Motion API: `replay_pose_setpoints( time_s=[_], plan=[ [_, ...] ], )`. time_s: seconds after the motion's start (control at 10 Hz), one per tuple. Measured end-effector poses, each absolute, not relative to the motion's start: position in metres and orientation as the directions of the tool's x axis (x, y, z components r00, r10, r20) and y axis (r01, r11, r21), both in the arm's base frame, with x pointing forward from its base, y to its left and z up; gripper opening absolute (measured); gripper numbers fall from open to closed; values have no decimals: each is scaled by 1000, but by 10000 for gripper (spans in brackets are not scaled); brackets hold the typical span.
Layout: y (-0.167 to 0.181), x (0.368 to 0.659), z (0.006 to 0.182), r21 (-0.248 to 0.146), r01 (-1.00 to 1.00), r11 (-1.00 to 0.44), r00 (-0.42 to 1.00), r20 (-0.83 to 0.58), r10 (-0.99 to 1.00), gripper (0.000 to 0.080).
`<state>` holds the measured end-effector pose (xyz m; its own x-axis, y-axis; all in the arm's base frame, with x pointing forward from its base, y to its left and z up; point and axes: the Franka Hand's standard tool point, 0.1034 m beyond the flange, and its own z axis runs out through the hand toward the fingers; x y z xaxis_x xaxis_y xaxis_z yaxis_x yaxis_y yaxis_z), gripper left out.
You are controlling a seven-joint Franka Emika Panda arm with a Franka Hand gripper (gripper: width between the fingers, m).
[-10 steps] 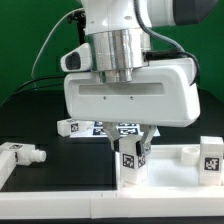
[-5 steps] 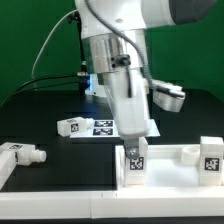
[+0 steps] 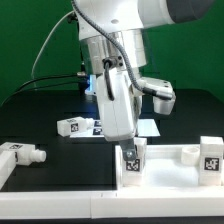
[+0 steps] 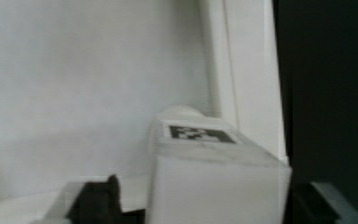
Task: Assemble square table
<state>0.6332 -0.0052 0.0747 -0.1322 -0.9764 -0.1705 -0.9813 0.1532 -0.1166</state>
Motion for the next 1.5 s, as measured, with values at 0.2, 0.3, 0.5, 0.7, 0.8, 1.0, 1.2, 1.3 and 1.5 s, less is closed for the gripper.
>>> replay_pose_setpoints(
  time_s=[0.2, 0.3, 0.5, 0.7, 0.8, 1.0, 1.2, 1.3, 1.5],
  plan=[
    [-3, 637, 80, -162, -953, -254, 273, -104, -956, 626],
    [4, 637, 81, -170, -880, -443, 458, -64, -887, 642],
    [8, 634, 78, -178, -838, -516, 530, -37, -847, 649],
    [5, 635, 78, -174, -728, -663, 673, 2, -739, 649],
    [-4, 638, 79, -127, -465, -876, 876, 75, -476, 649],
    [-7, 643, 73, -89, -295, -951, 943, 136, -305, 649],
    [-7, 643, 73, -99, -360, -928, 920, 126, -371, 551],
    [-7, 643, 73, -108, -433, -895, 889, 117, -444, 370],
    [-8, 642, 73, -120, -540, -833, 827, 103, -552, 285]
  ],
)
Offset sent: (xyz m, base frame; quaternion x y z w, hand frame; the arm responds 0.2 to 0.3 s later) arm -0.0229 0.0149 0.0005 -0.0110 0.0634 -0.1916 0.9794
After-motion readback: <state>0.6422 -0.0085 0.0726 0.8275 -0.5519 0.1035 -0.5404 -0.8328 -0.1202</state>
